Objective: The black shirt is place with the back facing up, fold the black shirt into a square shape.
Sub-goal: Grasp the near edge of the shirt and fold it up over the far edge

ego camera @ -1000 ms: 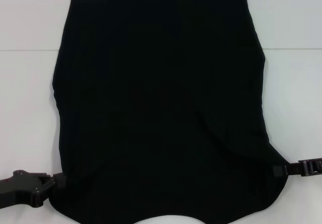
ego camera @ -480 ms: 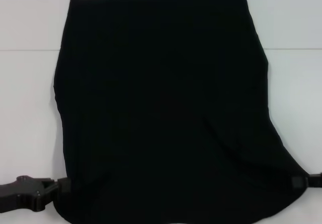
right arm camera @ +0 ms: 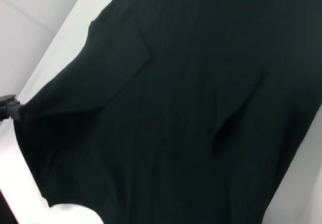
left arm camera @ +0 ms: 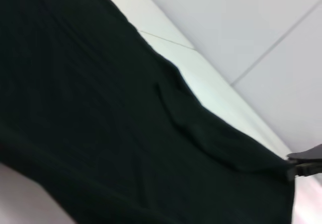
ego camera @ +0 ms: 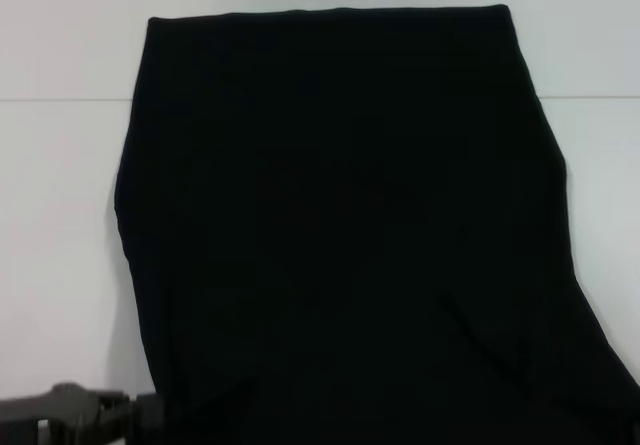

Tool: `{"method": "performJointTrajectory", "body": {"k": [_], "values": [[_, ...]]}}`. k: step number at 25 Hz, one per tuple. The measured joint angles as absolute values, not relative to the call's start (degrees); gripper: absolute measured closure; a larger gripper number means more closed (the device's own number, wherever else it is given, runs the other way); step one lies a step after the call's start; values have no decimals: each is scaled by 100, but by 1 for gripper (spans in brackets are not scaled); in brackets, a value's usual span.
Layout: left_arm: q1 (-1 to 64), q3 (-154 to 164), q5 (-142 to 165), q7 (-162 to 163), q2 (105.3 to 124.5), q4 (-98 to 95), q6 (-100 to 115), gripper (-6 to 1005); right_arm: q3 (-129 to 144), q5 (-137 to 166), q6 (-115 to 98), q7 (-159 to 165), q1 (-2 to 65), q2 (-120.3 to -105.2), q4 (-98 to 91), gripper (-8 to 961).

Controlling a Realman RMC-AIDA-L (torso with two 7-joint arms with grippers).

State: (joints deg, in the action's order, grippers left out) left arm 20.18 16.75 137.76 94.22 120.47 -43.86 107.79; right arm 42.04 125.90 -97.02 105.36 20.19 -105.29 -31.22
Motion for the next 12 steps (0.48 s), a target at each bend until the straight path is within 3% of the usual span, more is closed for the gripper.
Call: {"method": "performJointTrajectory", "body": {"k": [12], "values": [[1967,1647,13944,9512,12068,-4375,10898,994,3256,13084,-10138,10163,1919,-10561,-3182,918]]}}
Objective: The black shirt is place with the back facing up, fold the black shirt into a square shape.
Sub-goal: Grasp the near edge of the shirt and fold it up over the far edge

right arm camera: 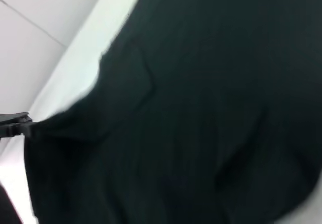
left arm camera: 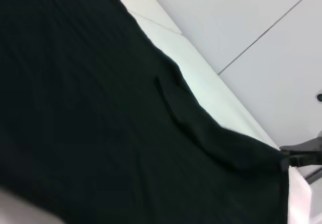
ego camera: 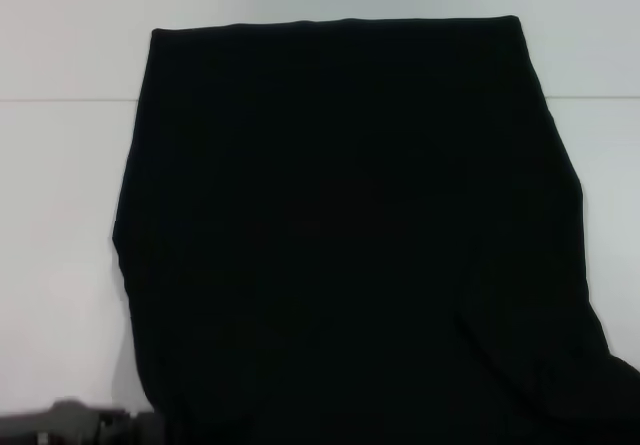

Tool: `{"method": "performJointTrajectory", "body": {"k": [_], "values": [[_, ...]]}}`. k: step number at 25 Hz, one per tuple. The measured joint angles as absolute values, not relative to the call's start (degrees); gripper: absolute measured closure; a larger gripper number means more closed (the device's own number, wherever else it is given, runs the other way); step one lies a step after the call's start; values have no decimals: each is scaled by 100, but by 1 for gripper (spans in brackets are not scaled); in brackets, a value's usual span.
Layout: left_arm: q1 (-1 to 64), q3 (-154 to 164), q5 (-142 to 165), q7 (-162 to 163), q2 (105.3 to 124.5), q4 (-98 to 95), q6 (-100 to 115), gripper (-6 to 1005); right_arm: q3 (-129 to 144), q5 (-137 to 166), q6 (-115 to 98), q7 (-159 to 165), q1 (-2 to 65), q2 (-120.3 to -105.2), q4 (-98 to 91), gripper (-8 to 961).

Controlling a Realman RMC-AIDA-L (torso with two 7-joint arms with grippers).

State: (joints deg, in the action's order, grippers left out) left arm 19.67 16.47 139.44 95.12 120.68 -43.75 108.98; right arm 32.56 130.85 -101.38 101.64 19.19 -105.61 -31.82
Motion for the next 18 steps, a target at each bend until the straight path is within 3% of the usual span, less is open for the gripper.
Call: {"method": "performJointTrajectory", "body": {"k": [10,18], "values": [[3160,1460,13835,10029,11614,-3794,9744,993,2226,13055,-9586,9822,2909,-10716,-3117,918],[4102,1417,13809,10713,11295,-3342,7928,994,1870,13029,-7575,9946,3861,-10803,-2721,919]]}}
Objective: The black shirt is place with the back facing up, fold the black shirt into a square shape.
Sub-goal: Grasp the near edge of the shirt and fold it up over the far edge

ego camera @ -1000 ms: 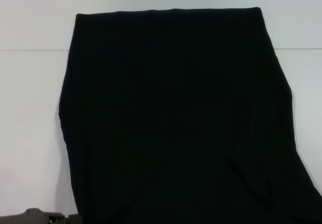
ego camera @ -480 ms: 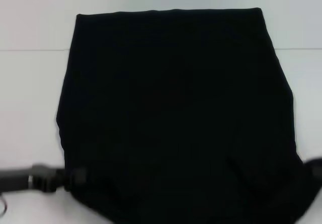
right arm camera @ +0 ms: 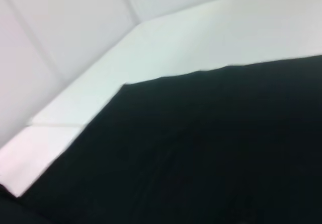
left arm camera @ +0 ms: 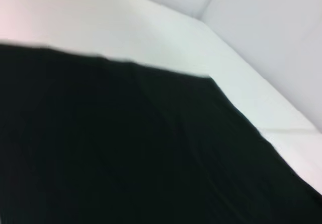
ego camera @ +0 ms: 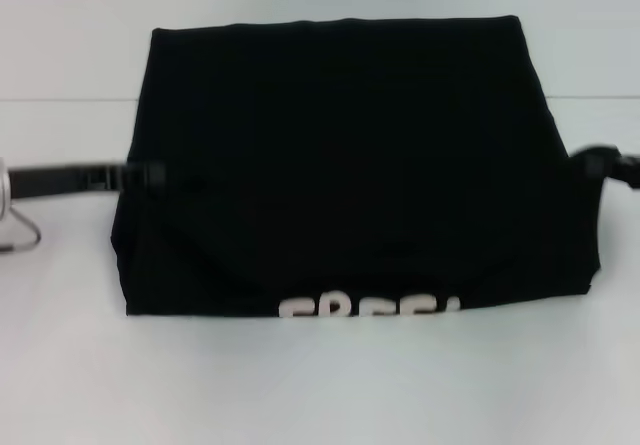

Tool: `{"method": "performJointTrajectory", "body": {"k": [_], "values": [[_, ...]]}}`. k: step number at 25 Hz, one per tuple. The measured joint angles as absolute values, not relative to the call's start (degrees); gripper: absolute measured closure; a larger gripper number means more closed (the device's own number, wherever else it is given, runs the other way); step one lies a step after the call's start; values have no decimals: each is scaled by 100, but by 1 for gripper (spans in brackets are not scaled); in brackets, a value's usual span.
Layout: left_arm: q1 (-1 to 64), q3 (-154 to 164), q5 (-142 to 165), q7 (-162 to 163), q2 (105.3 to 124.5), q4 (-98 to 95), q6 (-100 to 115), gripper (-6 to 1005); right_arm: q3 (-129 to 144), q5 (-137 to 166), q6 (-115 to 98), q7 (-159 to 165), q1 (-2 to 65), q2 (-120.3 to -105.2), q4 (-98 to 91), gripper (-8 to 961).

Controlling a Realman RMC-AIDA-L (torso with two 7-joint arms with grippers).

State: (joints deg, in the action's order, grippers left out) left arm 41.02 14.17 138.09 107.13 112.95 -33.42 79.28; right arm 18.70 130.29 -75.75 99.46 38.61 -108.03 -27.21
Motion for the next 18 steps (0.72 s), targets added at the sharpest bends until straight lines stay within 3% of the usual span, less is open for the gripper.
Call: {"method": "performJointTrajectory", "body": {"k": [8,12,18], "values": [[4649,1542,13770,10867,11245,-3053,6330,994,2234,13041,-5360,10023,4733,-11045,-2242,919],[4795,1732,13769,10869,11209,-2969,5862,994,2488,13059,-4942,10241,4965,-11055,-2224,919],[4892,1783,13755,10872,11202,-2963,5571,993,2737,13047,-4721,10534,5179,-10957,-2271,919]]}}
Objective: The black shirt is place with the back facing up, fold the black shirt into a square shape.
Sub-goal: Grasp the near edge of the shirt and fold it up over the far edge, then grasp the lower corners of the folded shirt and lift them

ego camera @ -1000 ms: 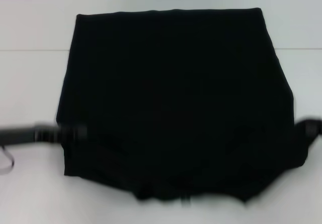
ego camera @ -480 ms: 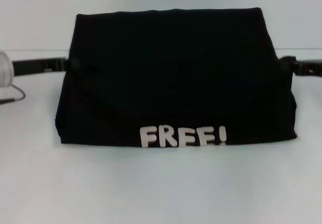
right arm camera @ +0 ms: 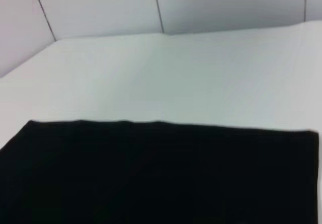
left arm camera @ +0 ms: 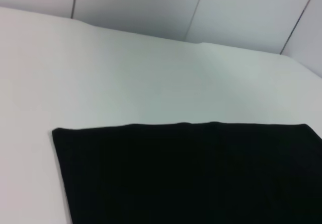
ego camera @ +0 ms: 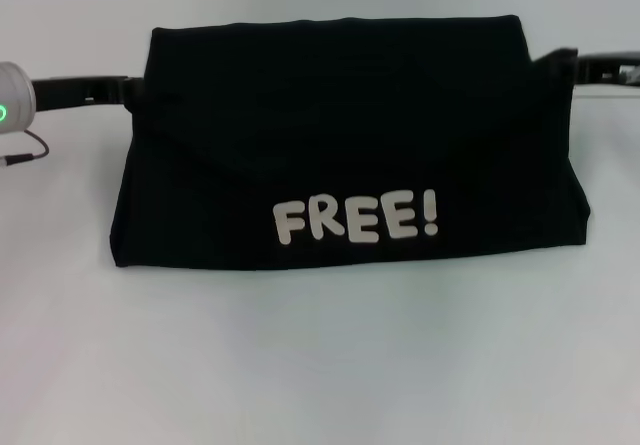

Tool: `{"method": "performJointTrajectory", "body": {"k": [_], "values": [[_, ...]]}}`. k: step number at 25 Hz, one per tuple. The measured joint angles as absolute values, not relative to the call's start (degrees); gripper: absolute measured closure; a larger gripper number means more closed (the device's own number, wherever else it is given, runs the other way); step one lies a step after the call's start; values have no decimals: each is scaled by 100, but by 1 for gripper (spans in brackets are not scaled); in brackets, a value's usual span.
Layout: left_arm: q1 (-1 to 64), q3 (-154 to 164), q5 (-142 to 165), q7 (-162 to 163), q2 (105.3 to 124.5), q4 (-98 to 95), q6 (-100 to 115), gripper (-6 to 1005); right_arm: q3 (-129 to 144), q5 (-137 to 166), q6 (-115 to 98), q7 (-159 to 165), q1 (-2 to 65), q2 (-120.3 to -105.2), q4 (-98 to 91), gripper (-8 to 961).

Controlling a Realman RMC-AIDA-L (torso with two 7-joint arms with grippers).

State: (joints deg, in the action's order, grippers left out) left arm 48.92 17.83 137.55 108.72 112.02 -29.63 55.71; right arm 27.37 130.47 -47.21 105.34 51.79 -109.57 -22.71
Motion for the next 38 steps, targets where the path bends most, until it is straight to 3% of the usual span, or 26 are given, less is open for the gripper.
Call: {"method": "performJointTrajectory", "body": {"k": [4,9,16,25,31,35,38], "values": [[4949,1768,13687,10872,11160,-2962,5533,973,2737,13039,-4710,10645,5252,-10841,-2280,919],[5016,1797,13615,10827,11131,-2873,5322,947,2741,13028,-4502,10628,5275,-10831,-2229,918],[5022,1818,13637,10640,11220,-2452,4699,912,2718,13026,-4106,10524,5243,-11055,-2078,900],[4989,1939,13611,10634,11426,-2309,3690,850,2785,13064,-4001,10643,5157,-11121,-2016,859],[4928,1928,13431,10634,11473,-2405,3575,726,2804,13042,-4048,10647,5048,-11104,-2349,629],[4750,1932,13366,10916,11497,-2748,4289,643,2776,13037,-4622,10707,4985,-11065,-2634,537],[4436,1932,13266,11085,11584,-3231,5502,522,2796,13038,-5248,10814,4856,-11053,-2816,467]]}}
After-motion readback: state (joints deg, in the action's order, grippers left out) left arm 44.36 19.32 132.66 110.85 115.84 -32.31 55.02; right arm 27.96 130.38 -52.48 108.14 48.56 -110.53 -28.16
